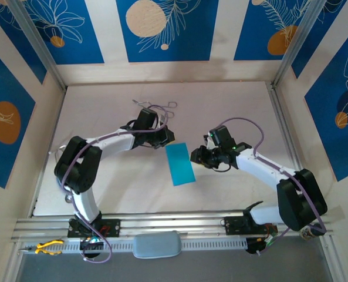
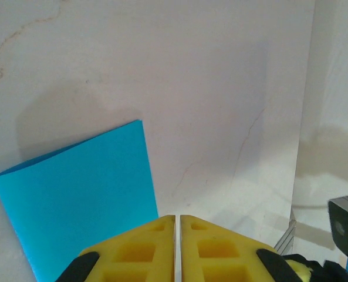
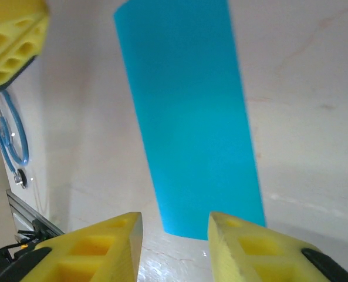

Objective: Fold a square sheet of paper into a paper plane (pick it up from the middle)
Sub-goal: First fold the square sheet of paper in half at the center of the table, then fold the triangle a second time at the center of the table.

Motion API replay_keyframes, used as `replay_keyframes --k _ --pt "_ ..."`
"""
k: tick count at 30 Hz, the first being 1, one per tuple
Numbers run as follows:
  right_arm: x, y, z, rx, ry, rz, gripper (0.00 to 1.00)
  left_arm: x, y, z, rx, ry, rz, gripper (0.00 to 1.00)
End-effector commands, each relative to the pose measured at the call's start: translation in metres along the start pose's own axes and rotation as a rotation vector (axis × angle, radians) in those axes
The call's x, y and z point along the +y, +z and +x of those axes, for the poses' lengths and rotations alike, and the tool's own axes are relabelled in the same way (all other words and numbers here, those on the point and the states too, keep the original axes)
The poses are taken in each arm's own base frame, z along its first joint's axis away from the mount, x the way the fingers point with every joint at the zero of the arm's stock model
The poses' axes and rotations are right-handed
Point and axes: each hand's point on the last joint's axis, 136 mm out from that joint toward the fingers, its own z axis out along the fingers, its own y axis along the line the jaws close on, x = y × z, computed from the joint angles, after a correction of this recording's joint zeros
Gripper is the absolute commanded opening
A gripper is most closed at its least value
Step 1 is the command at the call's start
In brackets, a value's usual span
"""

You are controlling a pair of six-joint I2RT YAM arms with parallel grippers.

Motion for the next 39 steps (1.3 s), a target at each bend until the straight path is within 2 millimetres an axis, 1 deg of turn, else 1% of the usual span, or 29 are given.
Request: replay_keyframes --k 1,2,5,9,11,16,20,27,29,34,39 --pt "0.0 -0.004 0.0 0.071 0.088 -0.048 0.29 0.003 0.009 0.002 0.009 -0.009 -0.011 0.12" --pt "0.005 -0.004 0.0 0.072 0.077 -0.073 0.29 0.004 0.01 0.001 0.006 -0.001 -0.011 0.12" --pt "0.005 0.001 0.006 0.071 0.073 -0.083 0.29 0.012 0.017 -0.001 0.025 -0.001 -0.03 0.12" --pt "-0.006 0.007 0.013 0.098 0.122 -0.046 0.29 0.017 0.03 -0.002 0.057 -0.007 -0.025 0.12" --pt "-0.012 0.01 0.015 0.105 0.142 -0.028 0.28 0.024 0.033 -0.001 0.068 -0.002 -0.063 0.12" --pt "-0.015 0.013 0.021 0.118 0.153 -0.02 0.29 0.04 0.036 -0.001 0.075 0.004 -0.105 0.12" --pt "-0.018 0.016 0.027 0.146 0.16 -0.015 0.29 0.048 0.033 0.0 0.063 0.0 -0.113 0.12" --pt "-0.019 0.021 0.035 0.179 0.167 -0.021 0.29 0.071 0.034 0.006 0.066 -0.035 -0.122 0.12" --pt "-0.02 0.023 0.036 0.182 0.171 -0.016 0.31 0.074 0.036 0.008 0.072 -0.036 -0.116 0.12" --pt "-0.024 0.025 0.041 0.191 0.187 -0.003 0.37 0.089 0.038 0.013 0.082 -0.054 -0.145 0.11" --pt "-0.03 0.028 0.046 0.208 0.2 0.02 0.4 0.095 0.037 0.016 0.088 -0.061 -0.148 0.11"
